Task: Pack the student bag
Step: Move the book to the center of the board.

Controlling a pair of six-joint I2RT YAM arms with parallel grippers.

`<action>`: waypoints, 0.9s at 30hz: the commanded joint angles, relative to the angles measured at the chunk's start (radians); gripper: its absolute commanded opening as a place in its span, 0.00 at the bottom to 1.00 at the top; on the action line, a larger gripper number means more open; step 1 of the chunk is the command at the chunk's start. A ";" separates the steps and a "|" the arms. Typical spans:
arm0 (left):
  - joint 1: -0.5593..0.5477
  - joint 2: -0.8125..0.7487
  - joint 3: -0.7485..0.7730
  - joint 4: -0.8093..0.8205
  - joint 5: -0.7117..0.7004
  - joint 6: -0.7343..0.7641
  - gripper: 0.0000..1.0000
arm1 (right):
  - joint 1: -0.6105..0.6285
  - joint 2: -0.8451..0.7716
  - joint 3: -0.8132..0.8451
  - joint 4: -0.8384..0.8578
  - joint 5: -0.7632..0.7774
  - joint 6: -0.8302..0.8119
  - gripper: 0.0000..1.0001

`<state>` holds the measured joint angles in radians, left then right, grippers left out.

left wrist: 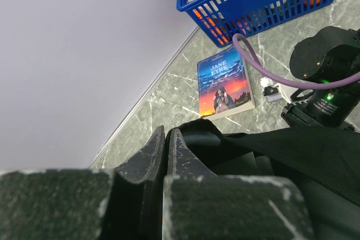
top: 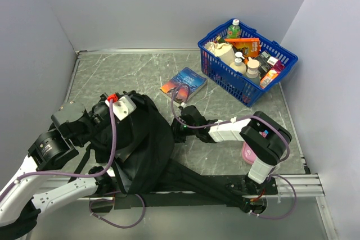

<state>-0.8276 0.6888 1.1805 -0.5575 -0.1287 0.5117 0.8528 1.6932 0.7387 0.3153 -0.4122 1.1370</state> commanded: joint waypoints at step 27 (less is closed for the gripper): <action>0.008 -0.025 -0.077 0.093 0.119 -0.084 0.01 | -0.396 -0.627 -0.171 -0.525 0.348 -0.249 0.00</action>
<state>-0.8223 0.6769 1.1416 -0.5350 -0.0917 0.4831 0.5205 1.1725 0.5488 -0.0448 -0.1684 0.9848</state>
